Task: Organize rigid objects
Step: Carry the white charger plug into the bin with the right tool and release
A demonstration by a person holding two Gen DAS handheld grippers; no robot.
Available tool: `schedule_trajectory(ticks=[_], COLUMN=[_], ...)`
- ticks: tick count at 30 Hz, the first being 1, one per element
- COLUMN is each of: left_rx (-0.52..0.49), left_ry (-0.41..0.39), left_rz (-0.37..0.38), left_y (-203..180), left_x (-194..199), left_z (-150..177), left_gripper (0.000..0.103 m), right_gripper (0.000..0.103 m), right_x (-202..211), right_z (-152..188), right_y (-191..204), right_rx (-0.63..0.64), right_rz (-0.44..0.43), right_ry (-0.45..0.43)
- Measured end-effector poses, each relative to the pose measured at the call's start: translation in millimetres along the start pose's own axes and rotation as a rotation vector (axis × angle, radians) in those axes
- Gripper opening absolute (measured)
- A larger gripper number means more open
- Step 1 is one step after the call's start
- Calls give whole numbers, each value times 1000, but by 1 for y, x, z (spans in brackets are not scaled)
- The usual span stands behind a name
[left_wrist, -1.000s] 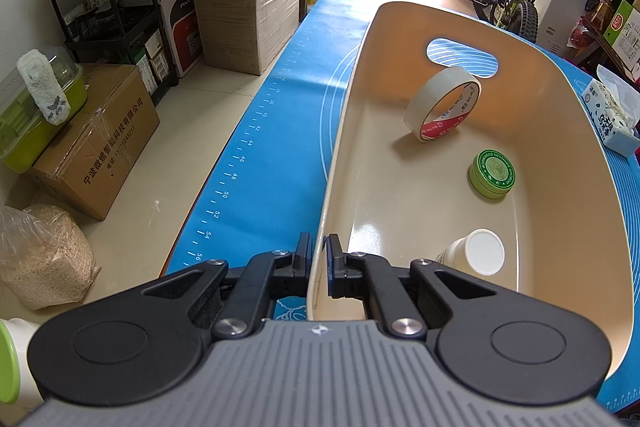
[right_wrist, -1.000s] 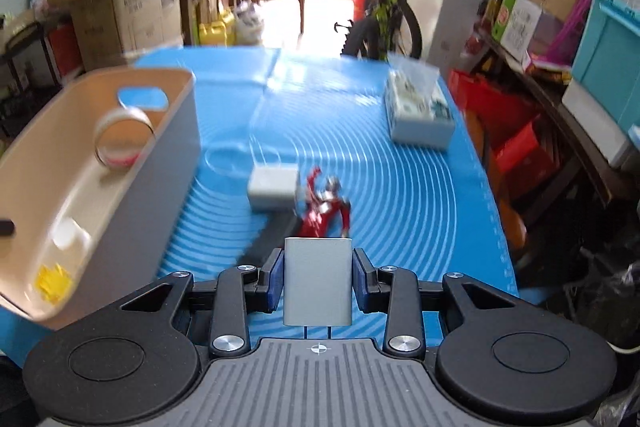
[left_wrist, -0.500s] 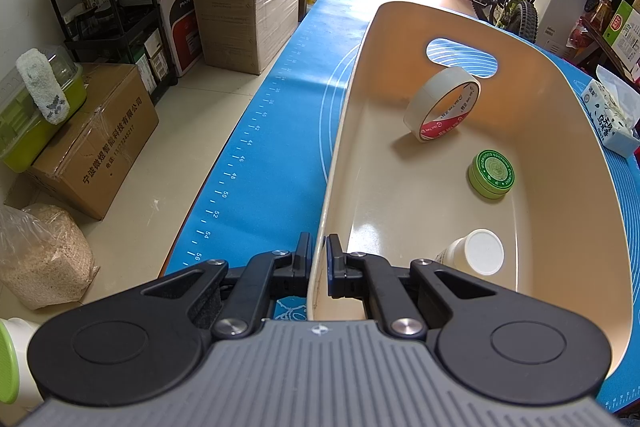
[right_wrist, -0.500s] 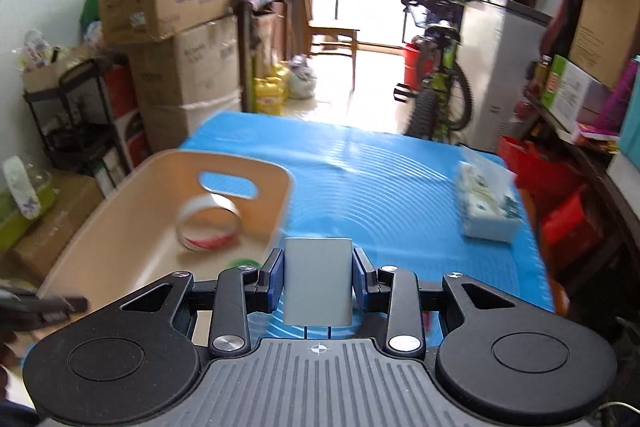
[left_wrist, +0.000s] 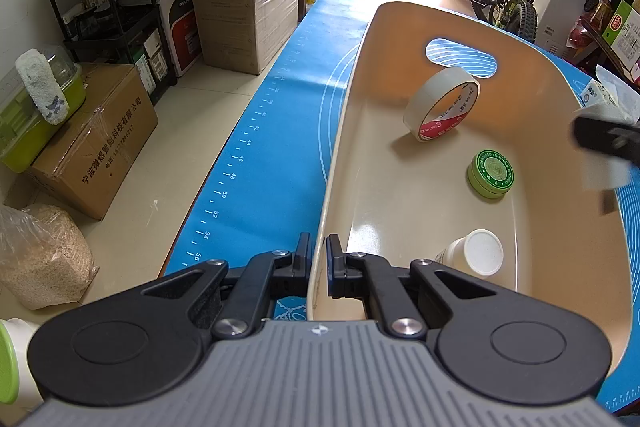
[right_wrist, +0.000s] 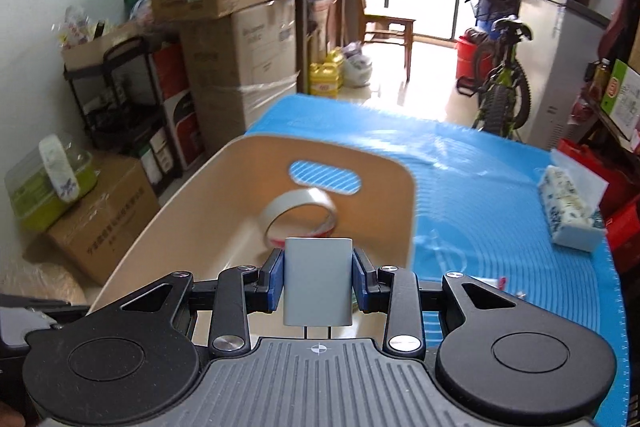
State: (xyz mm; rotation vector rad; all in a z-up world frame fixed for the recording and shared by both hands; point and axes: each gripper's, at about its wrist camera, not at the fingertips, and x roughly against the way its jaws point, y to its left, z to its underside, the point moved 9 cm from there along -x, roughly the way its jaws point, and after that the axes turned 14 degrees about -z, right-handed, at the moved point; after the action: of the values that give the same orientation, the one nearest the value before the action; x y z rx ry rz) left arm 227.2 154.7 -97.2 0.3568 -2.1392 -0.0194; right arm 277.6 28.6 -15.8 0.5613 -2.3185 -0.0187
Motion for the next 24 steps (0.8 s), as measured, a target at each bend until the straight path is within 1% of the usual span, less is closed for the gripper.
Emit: schedule_trajectory(ticks=[10,12,16,17,20,24], left_rx=[0,-1,-1,-1,0,1], left_ry=[-2,-1,-1,-2,-2,-1], left_rz=[1,0,-1,0,0,-1], left_y=[-2,-2,-2,-2,-3,-2], left_x=[0,0,0,0,-1,-1], left_z=[0,0,0,0,0,0], left_gripper=[8,8,8,8,8,8], right_gripper=[42,42,42,47,55,62], right_x=[-46,-51,-50,-49,-42,-25], right_z=[41,48,50,50,46,37], right_y=[19,20,16,15,13,7], right_rx=[64,73,58,52,45,45], right_rz=[0,2,-4,-6,-17,-27], right_ry=[160,181,194,197,175,135])
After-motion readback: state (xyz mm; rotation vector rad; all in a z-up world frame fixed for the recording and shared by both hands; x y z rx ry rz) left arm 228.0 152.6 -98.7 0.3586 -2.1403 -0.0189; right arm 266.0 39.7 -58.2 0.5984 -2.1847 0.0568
